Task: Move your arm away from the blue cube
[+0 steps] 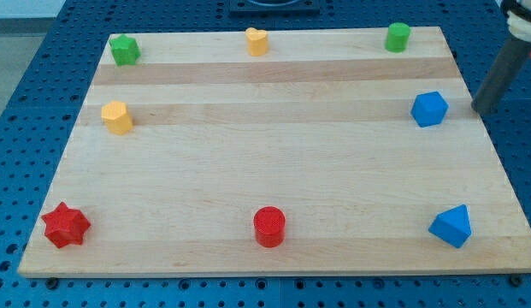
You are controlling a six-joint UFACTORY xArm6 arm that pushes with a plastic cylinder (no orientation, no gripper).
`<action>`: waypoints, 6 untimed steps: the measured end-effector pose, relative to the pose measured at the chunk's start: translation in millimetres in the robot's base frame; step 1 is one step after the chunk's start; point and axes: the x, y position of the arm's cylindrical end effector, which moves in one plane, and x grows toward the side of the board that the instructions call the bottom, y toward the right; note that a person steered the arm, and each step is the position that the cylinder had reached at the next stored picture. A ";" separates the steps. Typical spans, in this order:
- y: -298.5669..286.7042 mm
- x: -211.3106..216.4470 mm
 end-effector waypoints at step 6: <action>-0.5 -30.0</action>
